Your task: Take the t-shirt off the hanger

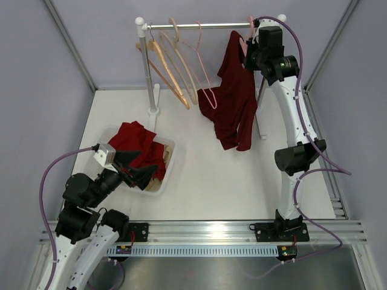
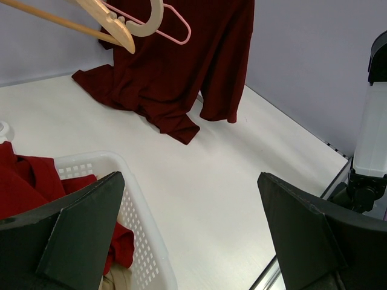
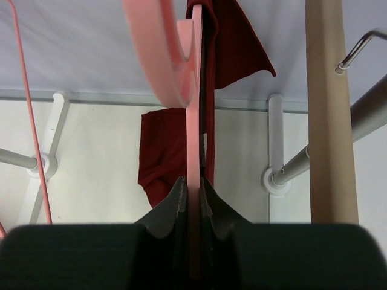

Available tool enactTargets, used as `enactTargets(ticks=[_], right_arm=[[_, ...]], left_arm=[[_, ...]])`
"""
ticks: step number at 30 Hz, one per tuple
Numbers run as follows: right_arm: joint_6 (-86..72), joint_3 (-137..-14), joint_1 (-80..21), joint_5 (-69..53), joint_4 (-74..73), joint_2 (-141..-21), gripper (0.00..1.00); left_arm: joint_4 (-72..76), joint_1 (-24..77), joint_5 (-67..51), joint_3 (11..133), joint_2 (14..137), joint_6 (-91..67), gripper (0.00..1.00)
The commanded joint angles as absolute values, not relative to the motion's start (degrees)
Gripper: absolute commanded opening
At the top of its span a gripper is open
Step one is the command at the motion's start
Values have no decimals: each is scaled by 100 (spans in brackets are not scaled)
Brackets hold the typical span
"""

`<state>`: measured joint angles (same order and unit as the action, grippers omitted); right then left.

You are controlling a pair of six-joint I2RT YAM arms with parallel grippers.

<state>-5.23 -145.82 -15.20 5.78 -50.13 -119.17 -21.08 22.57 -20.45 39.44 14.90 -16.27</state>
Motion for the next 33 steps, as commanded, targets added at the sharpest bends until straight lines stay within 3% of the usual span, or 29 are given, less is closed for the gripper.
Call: enactTargets(ticks=[1,5,24,33], right_arm=[[-369,-14687,-1468,378,-4694,-11883,11],[-360,-14354,-1468,308,-4264,-11672,0],[-562,-12130,-1564,545,-2030,-10038,0],[-896,-9978,-1652,668,-1328,-8764,0]], left_arm=[[-1854,2276,-2180,3955,1608,-1529,99],[-1863,2276,-2171,3955,1608,-1521,99],[-1802,2268,-2452,3955,1758,-1705,99],[-1583,2276,-3023,4060,2091,-2012,99]])
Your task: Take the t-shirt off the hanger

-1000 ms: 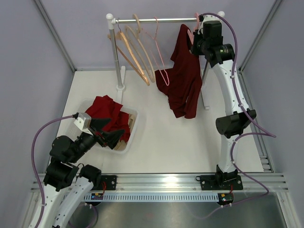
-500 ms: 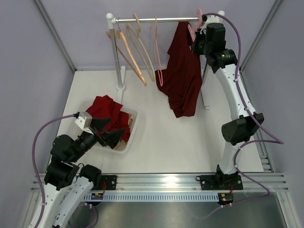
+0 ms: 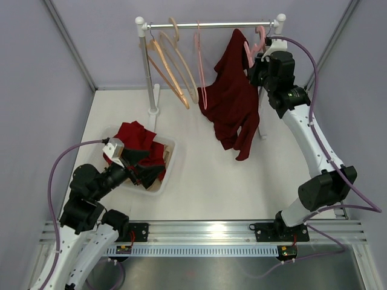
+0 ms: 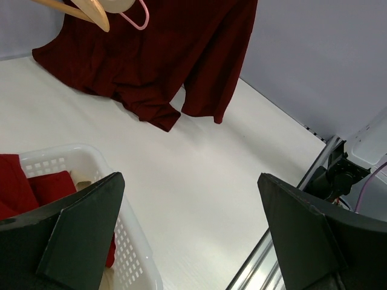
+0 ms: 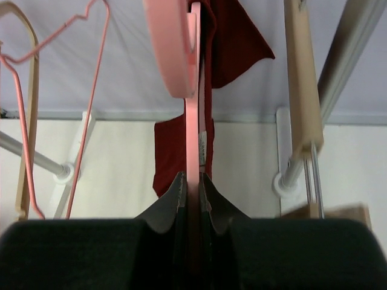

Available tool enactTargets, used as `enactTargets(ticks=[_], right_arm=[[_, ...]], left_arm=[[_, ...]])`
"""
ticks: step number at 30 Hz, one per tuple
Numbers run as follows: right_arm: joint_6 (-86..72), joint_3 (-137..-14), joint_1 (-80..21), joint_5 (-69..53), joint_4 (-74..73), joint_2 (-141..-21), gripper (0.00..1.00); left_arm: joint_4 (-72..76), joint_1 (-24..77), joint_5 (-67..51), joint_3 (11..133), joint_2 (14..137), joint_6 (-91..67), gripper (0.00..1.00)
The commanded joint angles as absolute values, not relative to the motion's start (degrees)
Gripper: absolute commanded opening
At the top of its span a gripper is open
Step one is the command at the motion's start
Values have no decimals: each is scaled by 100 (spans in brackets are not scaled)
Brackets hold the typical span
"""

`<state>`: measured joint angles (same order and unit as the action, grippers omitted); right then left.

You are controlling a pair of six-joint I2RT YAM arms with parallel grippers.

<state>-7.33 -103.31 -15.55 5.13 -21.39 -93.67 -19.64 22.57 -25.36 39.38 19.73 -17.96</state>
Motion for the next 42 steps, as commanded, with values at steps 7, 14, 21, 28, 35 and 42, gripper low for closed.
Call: enactTargets(ticks=[7,14,21,28,35,42], right_arm=[[-1502,-7888,-2143,1150,-1020,-6930,0],[-2240,-6689,-2803,1538,-1010,-5512,0],[-2847,-6276,-2900,1196,-1134,-4641,0],[-3058,-6258,-2918,888,-1143,-4289,0],[-3085,-6170,-2927,668,-1072,-4157,0],[-2936,-6179,-2918,642,-1028,-4148,0]], left_arm=[[-555,2800,-3472,4149,2513,-2996,99],[-510,6684,569,4639,3786,-2190,99],[210,8006,1617,5527,5790,-1293,99],[808,8182,1318,6169,7452,-1064,99],[896,8209,1495,6697,8340,-756,99],[888,8305,1617,6636,8508,-712,3]])
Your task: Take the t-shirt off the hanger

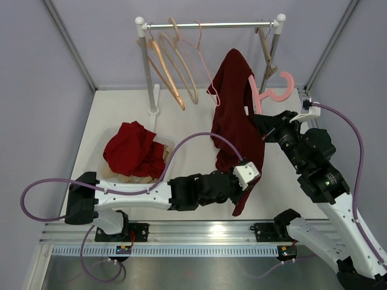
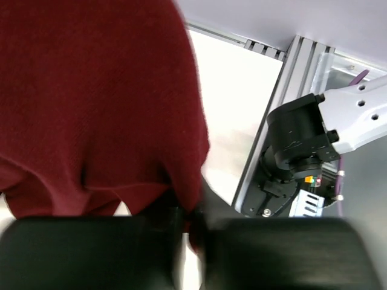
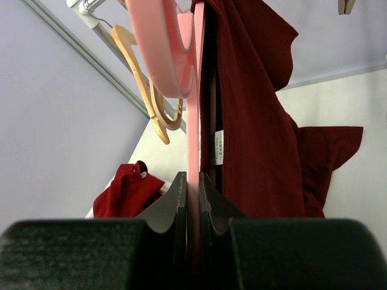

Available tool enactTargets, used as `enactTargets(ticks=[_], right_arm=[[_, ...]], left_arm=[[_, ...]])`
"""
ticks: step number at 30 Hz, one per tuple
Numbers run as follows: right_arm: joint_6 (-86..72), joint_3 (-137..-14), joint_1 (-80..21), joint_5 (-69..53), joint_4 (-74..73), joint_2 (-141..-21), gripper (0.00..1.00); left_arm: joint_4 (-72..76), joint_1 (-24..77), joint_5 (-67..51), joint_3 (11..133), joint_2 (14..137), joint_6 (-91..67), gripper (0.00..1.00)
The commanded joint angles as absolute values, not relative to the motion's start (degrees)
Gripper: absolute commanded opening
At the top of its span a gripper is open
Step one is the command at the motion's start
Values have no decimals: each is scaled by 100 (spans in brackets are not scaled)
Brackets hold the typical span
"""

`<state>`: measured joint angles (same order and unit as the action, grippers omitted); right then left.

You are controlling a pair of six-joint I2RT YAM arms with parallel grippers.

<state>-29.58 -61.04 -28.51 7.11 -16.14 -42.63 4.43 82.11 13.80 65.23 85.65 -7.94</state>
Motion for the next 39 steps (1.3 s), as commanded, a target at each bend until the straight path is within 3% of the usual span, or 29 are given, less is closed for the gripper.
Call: enactTargets(ticks=[1,11,18,24,29,31,34,36,39], right_arm=[[-2883,-6205,-2927,642,-1020,-4166,0],[-2532,-6099,-2918,1002,173,-4280,0],[-2233,-6871,-2918,984,220,-4728,0],[-2215,-6952,-2918,835,-182,-4439,0],[-2390,-6856,-2909,143,-972,-3834,0],[-2758,-6541,-2909,-725,-1194,-3483,0],[-2970,-6311,-2918,-1211,-1439,-3078,0],[-3145,-6276,-2909,-1623,-1555,-2735,0],[-3418,-6380,-2909,-2187,-1599,-2321,0]], left_arm=[[888,8367,1608,6584,8490,-712,0],[677,9377,1967,5547,8271,-1079,0],[773,9615,2074,4703,8218,-1801,0],[458,9677,3057,4395,7824,-1784,0],[26,9677,4823,4526,7235,-1724,0],[943,9659,5500,4535,6857,-1173,0],[2096,9545,6063,4675,6759,107,8],[3323,9195,5942,4859,6864,683,9],[3980,8571,5118,5393,7285,1080,9]])
